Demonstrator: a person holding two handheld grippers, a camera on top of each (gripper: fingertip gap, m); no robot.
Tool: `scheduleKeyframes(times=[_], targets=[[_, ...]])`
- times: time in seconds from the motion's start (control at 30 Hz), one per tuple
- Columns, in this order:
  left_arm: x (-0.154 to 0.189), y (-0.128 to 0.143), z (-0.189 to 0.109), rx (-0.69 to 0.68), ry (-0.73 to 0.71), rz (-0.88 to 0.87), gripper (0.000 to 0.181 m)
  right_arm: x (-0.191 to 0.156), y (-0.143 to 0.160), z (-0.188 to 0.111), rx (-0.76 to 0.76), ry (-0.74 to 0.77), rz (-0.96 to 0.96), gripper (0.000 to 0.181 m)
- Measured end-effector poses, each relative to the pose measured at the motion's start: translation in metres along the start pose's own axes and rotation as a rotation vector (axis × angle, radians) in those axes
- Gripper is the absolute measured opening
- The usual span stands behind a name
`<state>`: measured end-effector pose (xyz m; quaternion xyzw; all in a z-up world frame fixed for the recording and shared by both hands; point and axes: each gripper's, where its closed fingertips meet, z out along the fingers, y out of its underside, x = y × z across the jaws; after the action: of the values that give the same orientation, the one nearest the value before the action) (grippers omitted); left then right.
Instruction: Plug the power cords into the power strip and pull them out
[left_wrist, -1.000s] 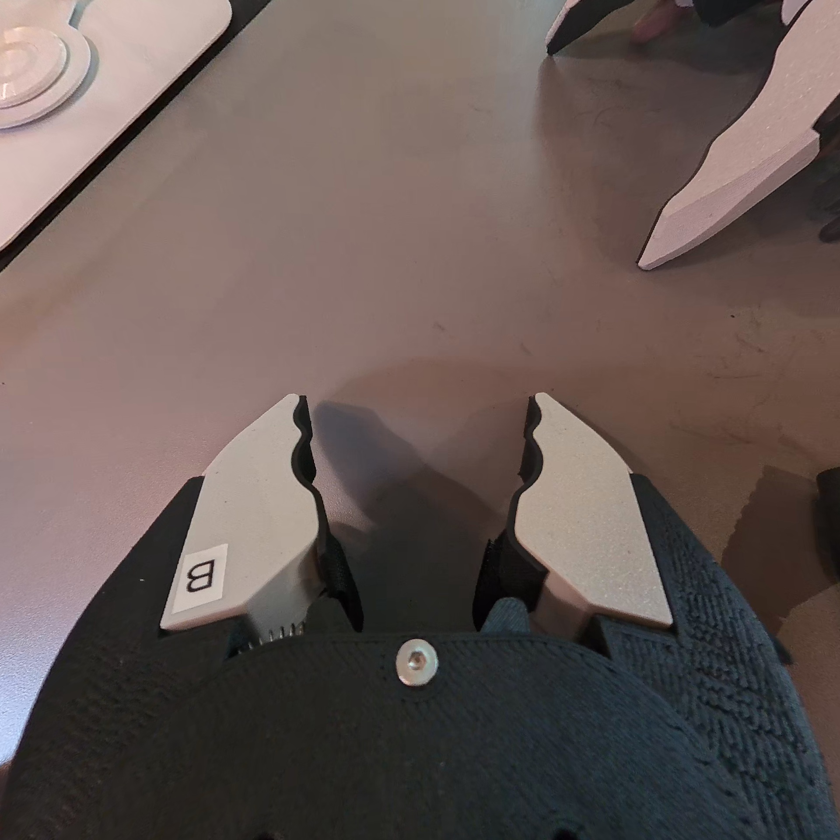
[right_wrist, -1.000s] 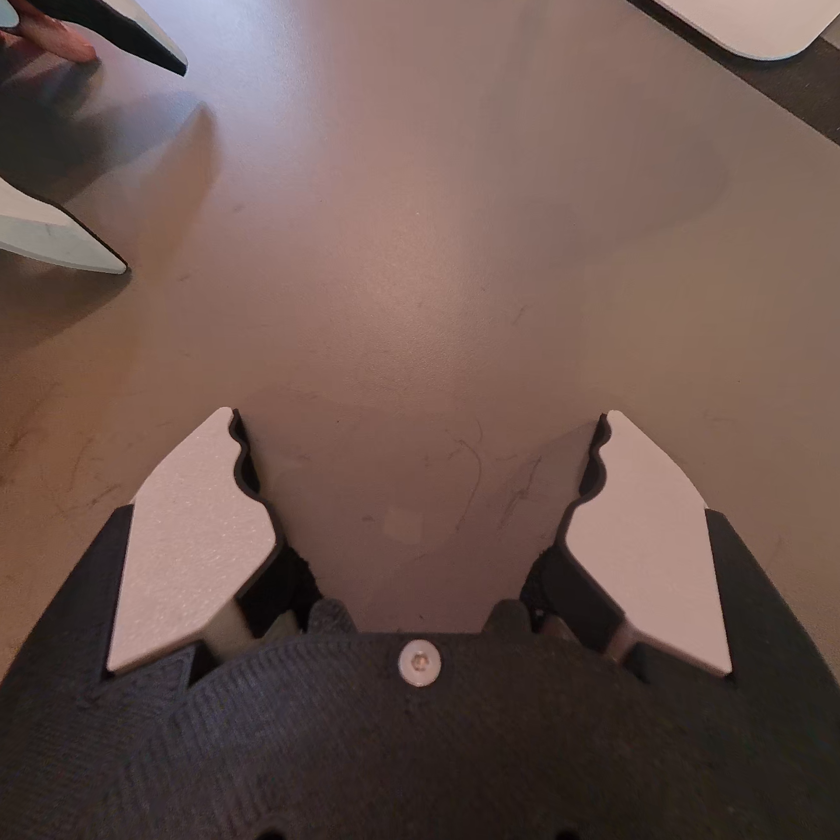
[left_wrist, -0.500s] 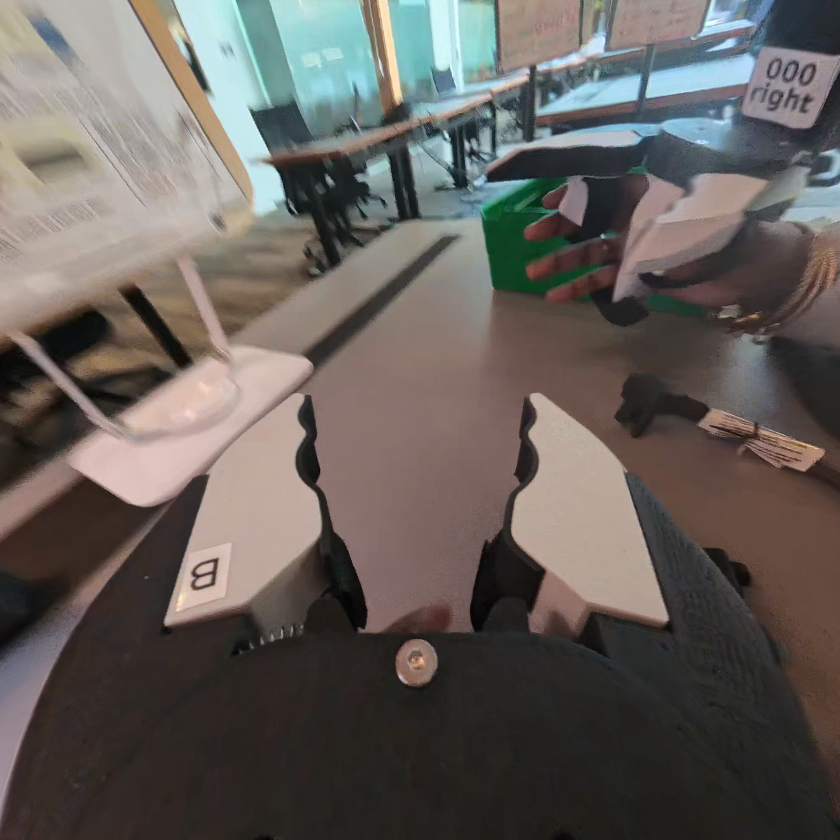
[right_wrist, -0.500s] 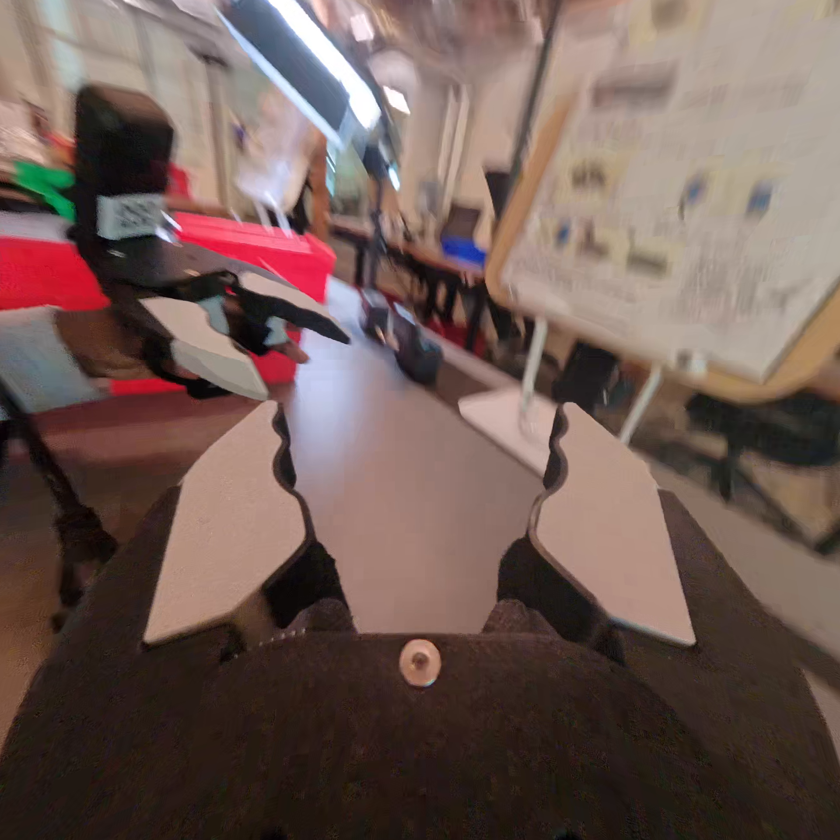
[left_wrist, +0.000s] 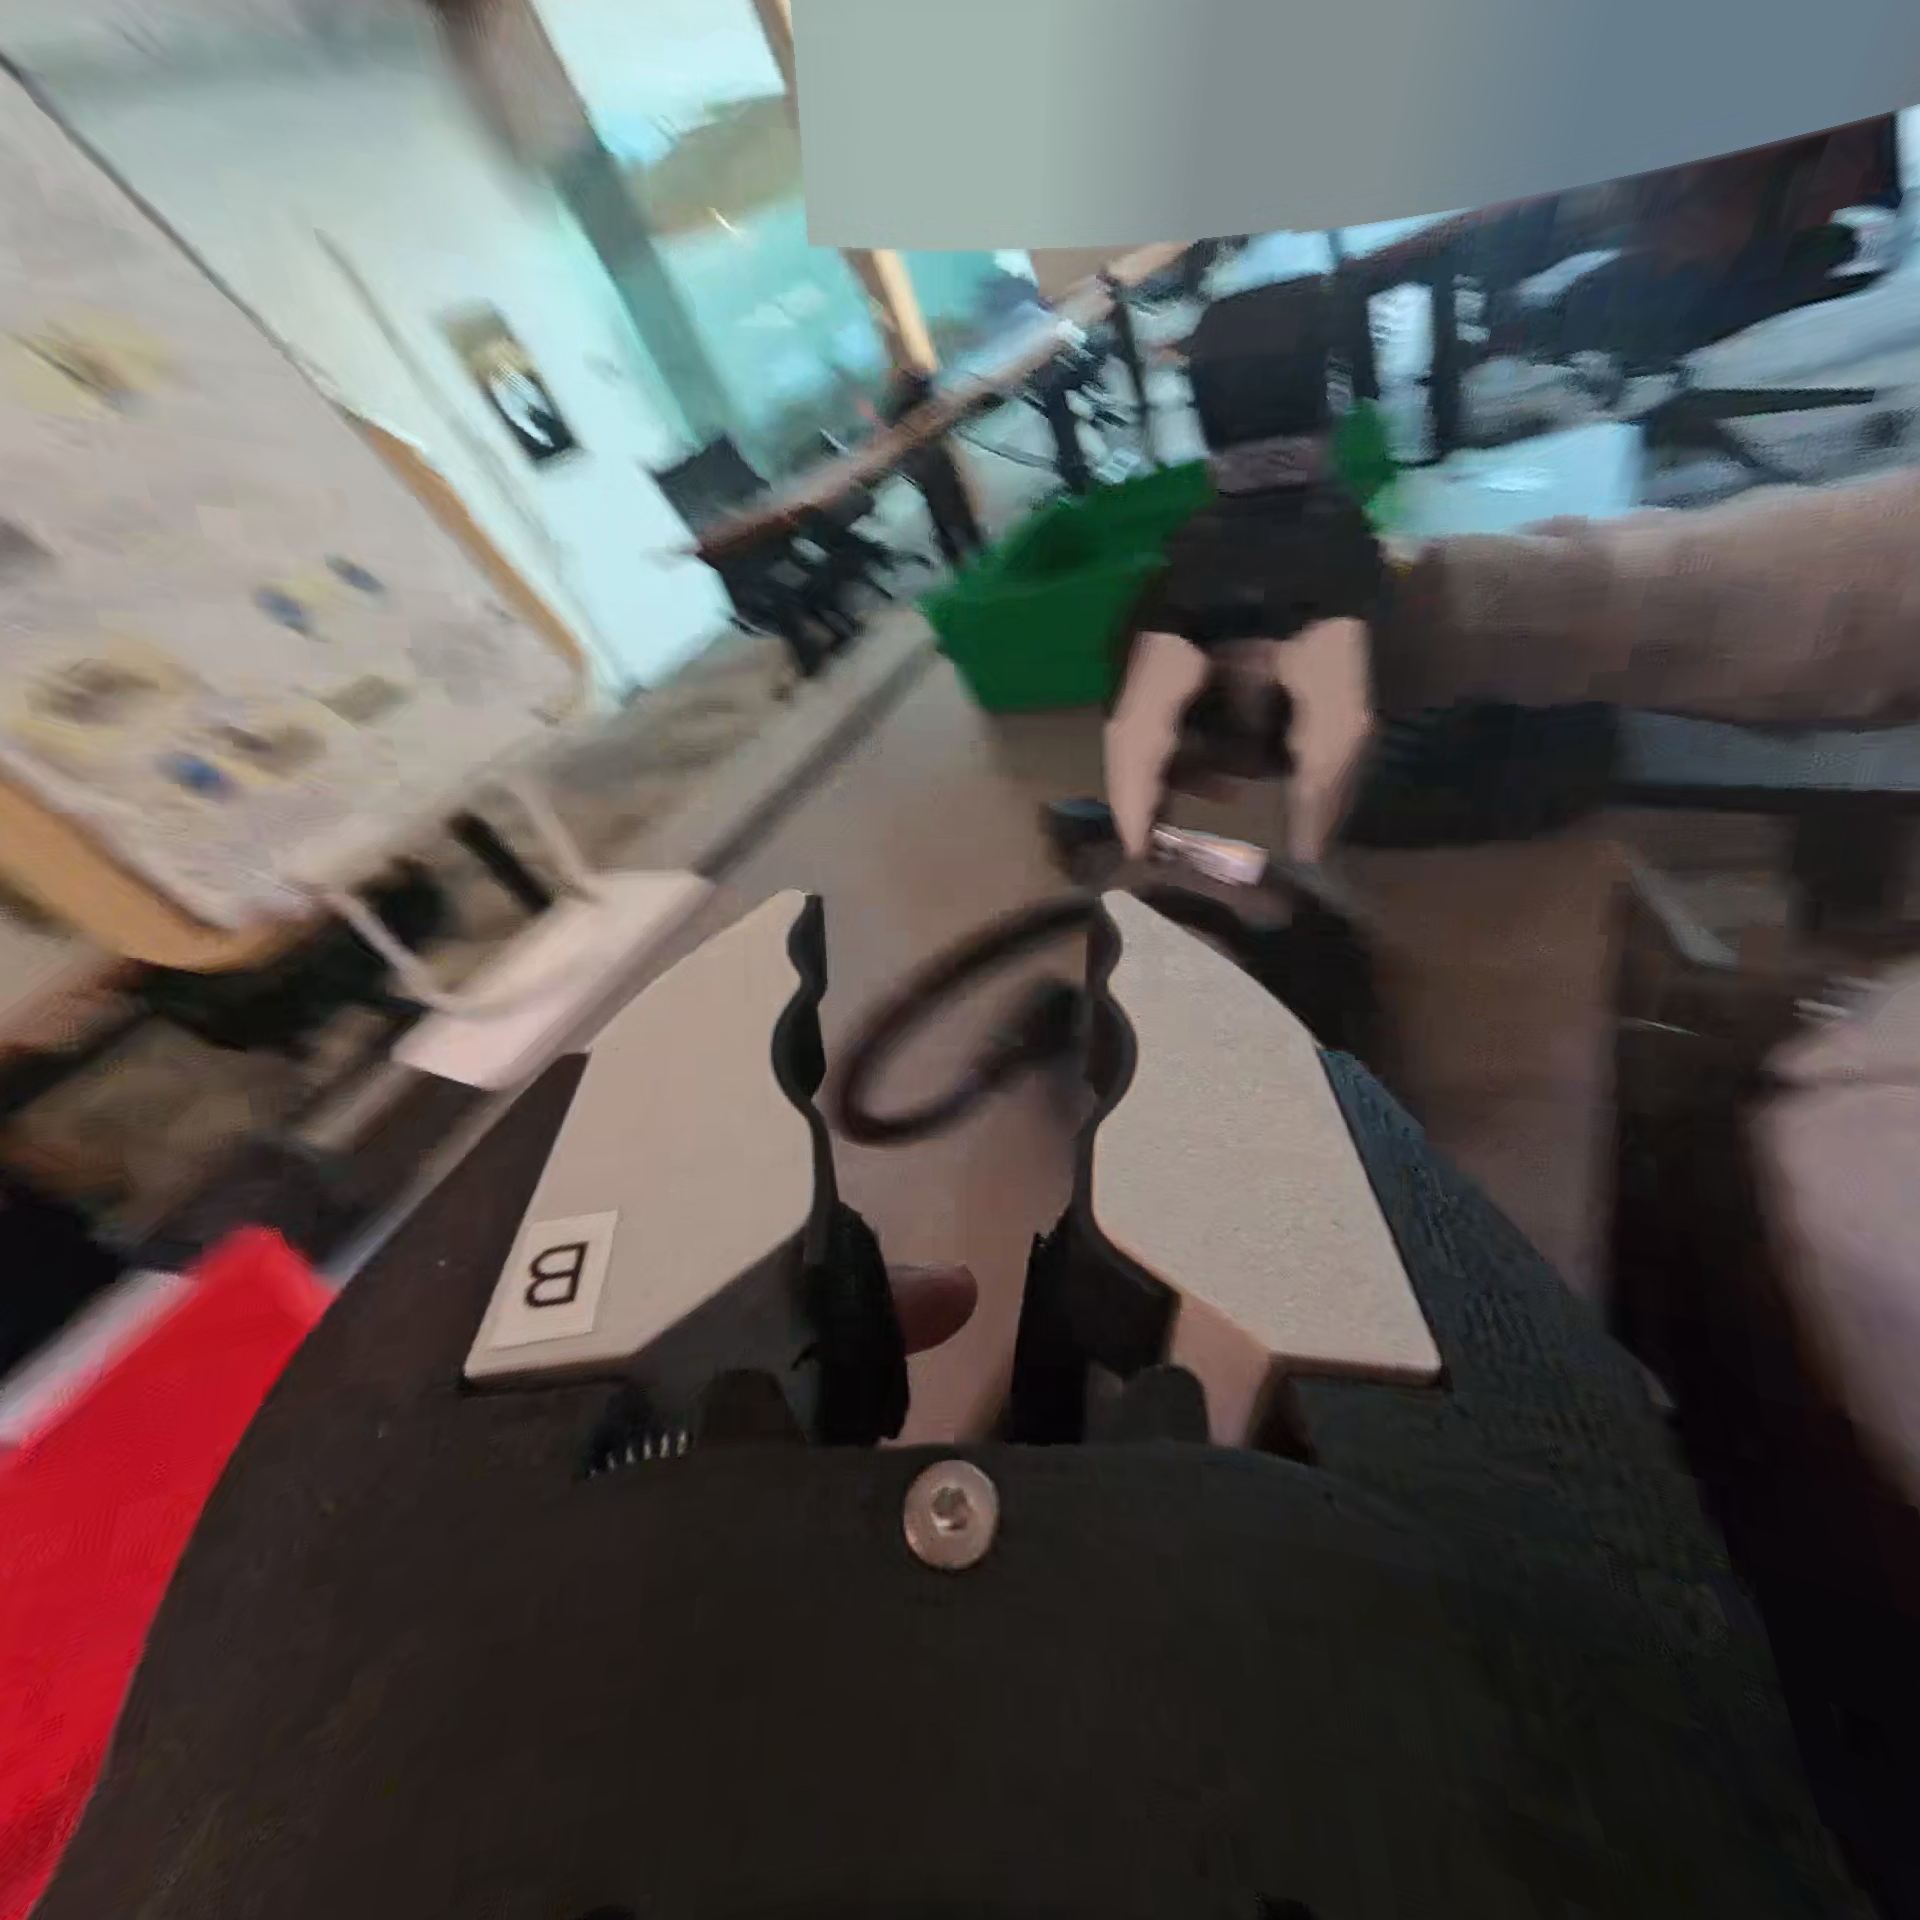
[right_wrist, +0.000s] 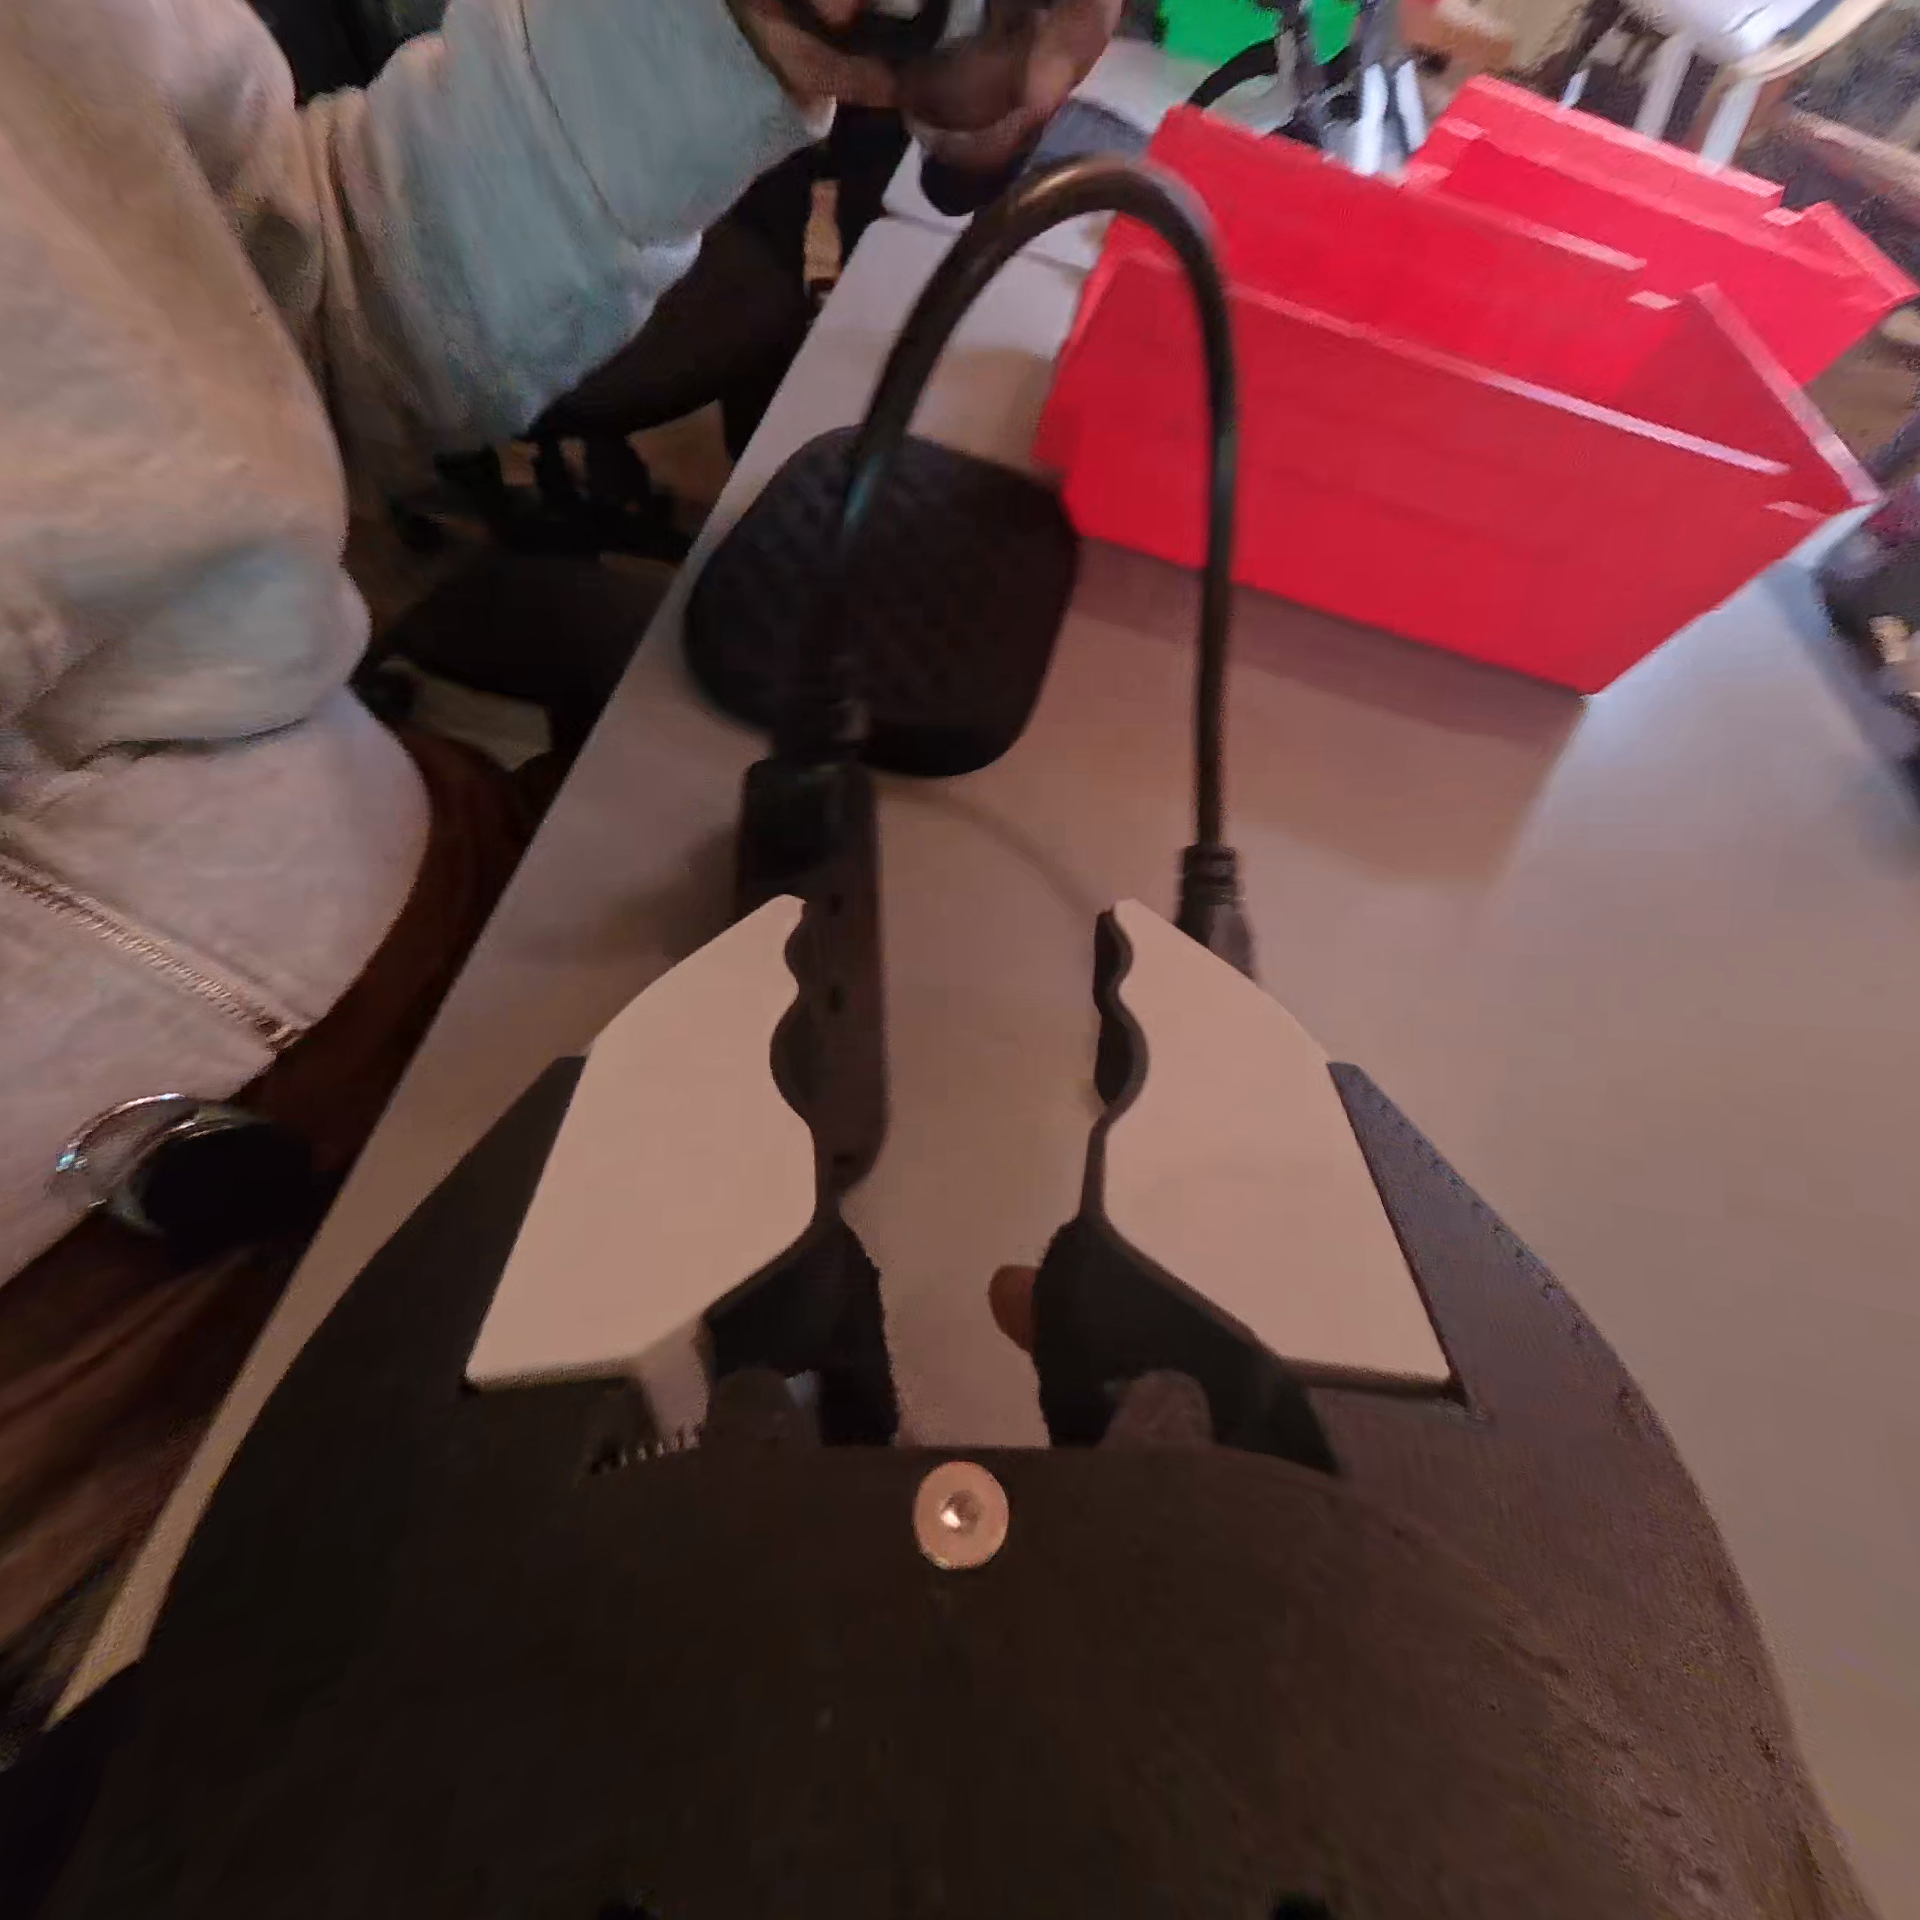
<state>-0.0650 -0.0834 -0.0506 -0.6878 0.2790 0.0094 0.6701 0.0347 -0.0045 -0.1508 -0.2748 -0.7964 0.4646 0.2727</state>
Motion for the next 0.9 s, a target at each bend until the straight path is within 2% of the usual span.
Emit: scheduleKeyframes(times=[0.07, 0.13, 0.2, 0.3, 0.4, 0.5, 0.63, 0.7, 0.9], targets=[[0.039, 0.023, 0.002, -0.082, 0.091, -0.127, 0.049, -0.018, 0.008, 0.009, -0.041, -0.067, 0.037, 0.05], [0.072, 0.047, 0.008, -0.177, 0.18, -0.301, 0.051, -0.027, 0.013, 0.018, -0.08, -0.118, 0.093, 0.062], [0.09, 0.061, 0.02, -0.216, 0.236, -0.413, 0.053, -0.033, 0.015, 0.025, -0.104, -0.167, 0.13, 0.07], [0.093, 0.075, 0.044, -0.236, 0.216, -0.407, 0.055, -0.035, 0.021, 0.034, -0.146, -0.177, 0.136, 0.073], [0.102, 0.079, 0.061, -0.319, 0.268, -0.407, 0.055, -0.036, 0.023, 0.035, -0.152, -0.176, 0.102, 0.058], [0.108, 0.086, 0.074, -0.396, 0.304, -0.351, 0.055, -0.034, 0.018, 0.035, -0.129, -0.153, 0.093, 0.056], [0.117, 0.1, 0.076, -0.482, 0.359, -0.311, 0.041, -0.035, 0.028, 0.041, -0.193, -0.15, 0.107, 0.061], [0.115, 0.101, 0.076, -0.485, 0.352, -0.33, 0.026, -0.037, 0.033, 0.045, -0.219, -0.158, 0.089, 0.054], [0.116, 0.1, 0.076, -0.47, 0.375, -0.305, 0.025, -0.043, 0.041, 0.057, -0.306, -0.173, 0.041, 0.051]])
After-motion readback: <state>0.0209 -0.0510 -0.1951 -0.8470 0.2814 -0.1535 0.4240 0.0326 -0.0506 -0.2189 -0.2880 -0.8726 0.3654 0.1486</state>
